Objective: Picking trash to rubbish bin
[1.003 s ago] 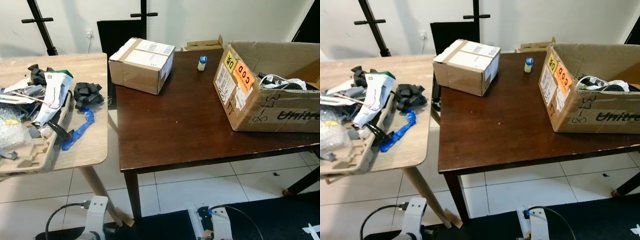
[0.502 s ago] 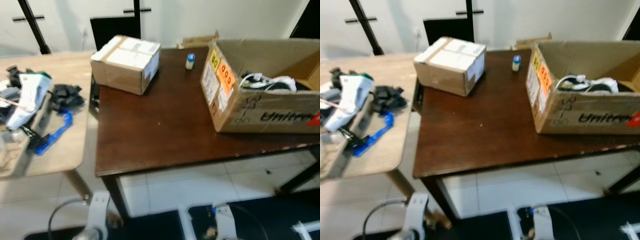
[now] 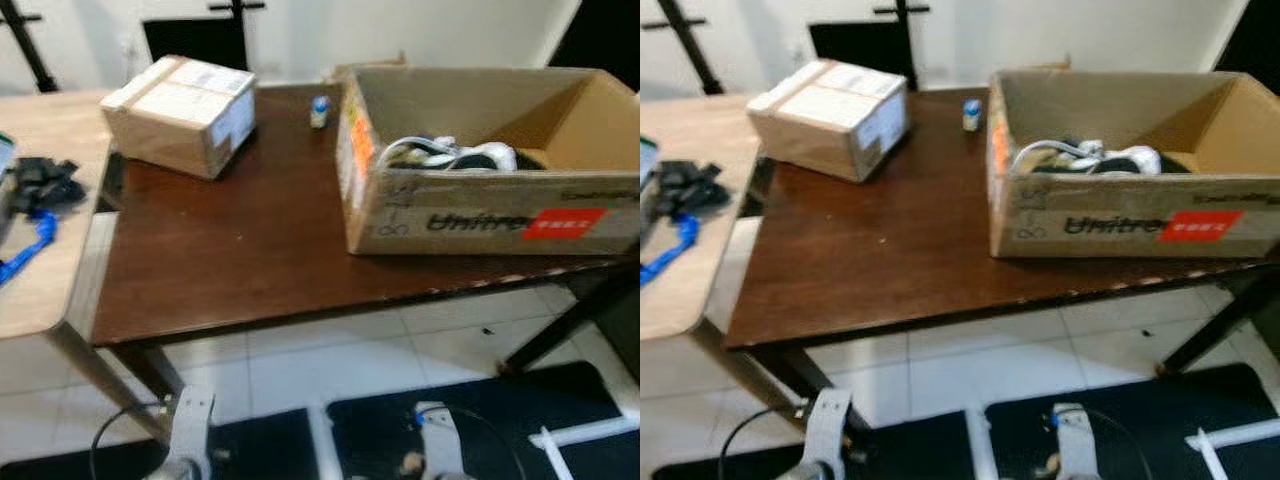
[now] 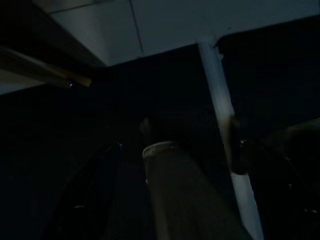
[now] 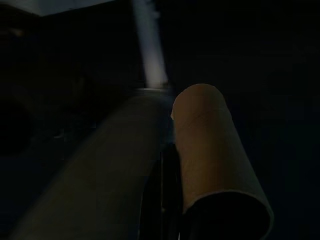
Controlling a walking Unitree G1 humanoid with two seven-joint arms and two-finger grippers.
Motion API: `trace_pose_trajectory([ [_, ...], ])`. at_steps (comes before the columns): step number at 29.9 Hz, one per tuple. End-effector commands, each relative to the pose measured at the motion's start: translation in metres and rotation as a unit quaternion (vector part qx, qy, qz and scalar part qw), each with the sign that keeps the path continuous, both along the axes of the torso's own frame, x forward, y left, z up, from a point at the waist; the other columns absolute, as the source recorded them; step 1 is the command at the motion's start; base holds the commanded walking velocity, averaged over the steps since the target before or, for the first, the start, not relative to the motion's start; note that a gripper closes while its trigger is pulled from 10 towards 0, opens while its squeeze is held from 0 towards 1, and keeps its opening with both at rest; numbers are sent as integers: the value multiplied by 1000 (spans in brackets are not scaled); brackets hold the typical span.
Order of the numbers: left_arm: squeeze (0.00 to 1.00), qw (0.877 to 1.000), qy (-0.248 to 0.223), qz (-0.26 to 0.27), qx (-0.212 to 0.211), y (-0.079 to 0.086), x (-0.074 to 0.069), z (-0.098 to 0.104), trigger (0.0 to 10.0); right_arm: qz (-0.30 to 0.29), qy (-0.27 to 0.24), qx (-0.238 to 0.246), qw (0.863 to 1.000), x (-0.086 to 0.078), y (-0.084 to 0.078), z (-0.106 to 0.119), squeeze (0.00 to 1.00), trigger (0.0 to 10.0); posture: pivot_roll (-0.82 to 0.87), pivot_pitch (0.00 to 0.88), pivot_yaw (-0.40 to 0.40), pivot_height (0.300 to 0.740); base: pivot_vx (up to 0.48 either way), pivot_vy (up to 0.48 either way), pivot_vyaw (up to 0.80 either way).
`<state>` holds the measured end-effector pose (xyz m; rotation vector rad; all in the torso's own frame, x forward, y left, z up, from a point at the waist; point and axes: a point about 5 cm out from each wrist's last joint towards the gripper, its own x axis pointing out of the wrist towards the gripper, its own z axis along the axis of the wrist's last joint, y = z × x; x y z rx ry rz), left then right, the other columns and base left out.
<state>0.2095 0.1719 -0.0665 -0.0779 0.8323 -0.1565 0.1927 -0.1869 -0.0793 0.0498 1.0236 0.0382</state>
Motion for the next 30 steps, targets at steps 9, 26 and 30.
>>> trace_pose_trajectory([
  [9,63,1000,17,0,2,2,-8,-5,10000,-4,10,-6,1000,-5,-6,-2,0,10000,-24,149,18,740,0,-320,0],
  [26,47,1000,12,5,4,2,-7,-4,10000,-2,10,-7,1000,-5,-6,-2,0,10000,-23,155,18,740,0,-342,0],
  [30,12,1000,11,11,7,5,-6,-4,10000,-2,8,-7,1000,-4,-6,-1,0,10000,-23,156,18,740,0,0,0],
])
